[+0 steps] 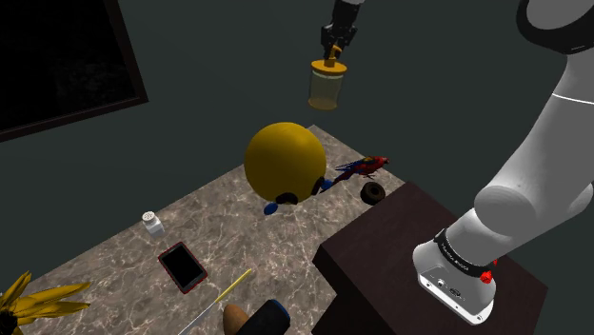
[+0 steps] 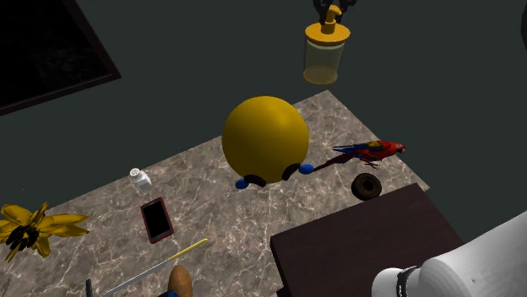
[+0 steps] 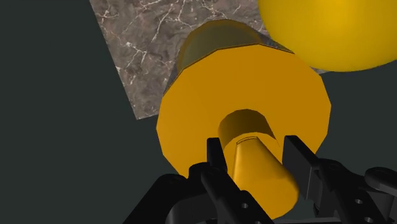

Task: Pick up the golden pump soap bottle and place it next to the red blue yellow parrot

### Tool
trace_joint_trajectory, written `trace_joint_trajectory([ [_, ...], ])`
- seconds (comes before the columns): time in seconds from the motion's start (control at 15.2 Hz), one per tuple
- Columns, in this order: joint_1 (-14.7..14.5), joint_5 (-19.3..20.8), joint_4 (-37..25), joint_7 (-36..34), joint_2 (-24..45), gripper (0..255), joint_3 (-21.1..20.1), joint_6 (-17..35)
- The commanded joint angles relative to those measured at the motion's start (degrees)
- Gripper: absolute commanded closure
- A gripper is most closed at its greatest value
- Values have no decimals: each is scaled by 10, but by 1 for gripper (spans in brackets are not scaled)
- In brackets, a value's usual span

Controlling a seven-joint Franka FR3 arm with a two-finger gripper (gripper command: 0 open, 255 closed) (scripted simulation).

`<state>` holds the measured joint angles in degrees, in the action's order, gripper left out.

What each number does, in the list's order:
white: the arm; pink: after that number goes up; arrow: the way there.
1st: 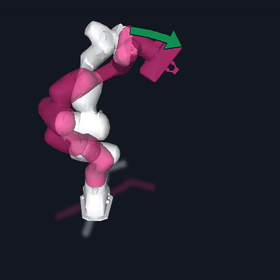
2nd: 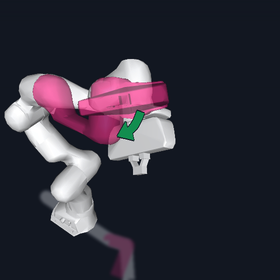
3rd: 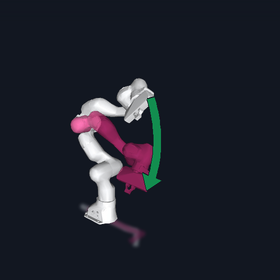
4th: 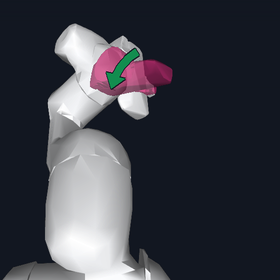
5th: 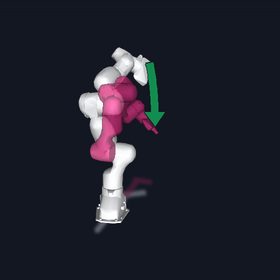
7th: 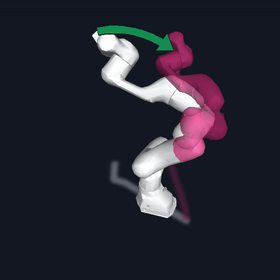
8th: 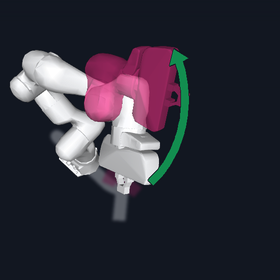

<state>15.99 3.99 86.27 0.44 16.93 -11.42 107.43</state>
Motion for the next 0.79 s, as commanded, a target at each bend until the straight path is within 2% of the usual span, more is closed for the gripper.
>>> trace_joint_trajectory([
  [0.0, 4, -1, 9, 6, 2, 255, 2, 11],
  [0.73, 5, 3, 77, 3, 14, 255, 4, 91],
])
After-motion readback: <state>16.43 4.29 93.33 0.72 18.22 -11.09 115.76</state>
